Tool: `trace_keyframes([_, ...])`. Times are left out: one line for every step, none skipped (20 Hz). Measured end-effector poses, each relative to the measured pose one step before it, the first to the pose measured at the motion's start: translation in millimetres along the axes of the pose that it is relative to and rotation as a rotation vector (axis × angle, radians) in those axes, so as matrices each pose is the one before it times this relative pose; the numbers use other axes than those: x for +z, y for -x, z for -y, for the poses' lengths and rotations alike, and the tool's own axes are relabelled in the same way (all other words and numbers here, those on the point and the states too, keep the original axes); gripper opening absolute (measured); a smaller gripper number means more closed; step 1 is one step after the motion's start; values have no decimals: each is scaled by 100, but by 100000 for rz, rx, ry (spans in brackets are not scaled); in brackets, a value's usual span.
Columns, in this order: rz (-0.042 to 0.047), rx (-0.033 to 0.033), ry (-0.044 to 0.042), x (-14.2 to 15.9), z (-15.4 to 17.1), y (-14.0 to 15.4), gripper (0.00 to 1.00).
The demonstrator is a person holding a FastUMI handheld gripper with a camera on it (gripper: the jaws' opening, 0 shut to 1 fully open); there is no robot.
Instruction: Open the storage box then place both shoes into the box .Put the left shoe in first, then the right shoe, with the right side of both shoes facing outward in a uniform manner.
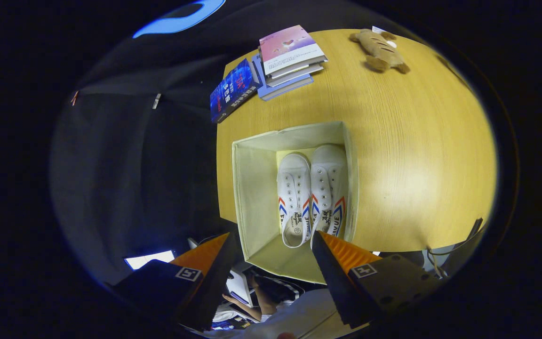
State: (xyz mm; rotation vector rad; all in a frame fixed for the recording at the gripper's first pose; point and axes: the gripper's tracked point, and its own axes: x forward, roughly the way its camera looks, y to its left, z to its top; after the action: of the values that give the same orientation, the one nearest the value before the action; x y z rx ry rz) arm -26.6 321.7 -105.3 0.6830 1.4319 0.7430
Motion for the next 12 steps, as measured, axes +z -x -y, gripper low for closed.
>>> trace_keyframes([1451, -286, 615, -30, 308, 369, 99])
trace_keyframes([1881, -345, 899, 49, 339, 408, 99])
trace_keyframes([2187, -309, 968, -51, 396, 468, 99])
trace_keyframes([2338, -107, 903, -70, 322, 520, 99])
trace_keyframes([2528, -95, 771, -45, 515, 648, 99])
trace_keyframes([2619, -176, 659, -68, 470, 576, 99])
trace_keyframes([2735, -819, 831, -85, 648, 694, 99])
trace_keyframes([3052, -1313, 689, 119, 812, 665, 99])
trace_keyframes([3286, -1131, 377, 118, 833, 714, 99])
trace_keyframes([3327, -1127, 147, 287, 878, 751, 99])
trace_keyframes([3705, -1422, 169, 266, 950, 824, 99])
trace_keyframes([3972, -2039, 478, 414, 1138, 719, 99])
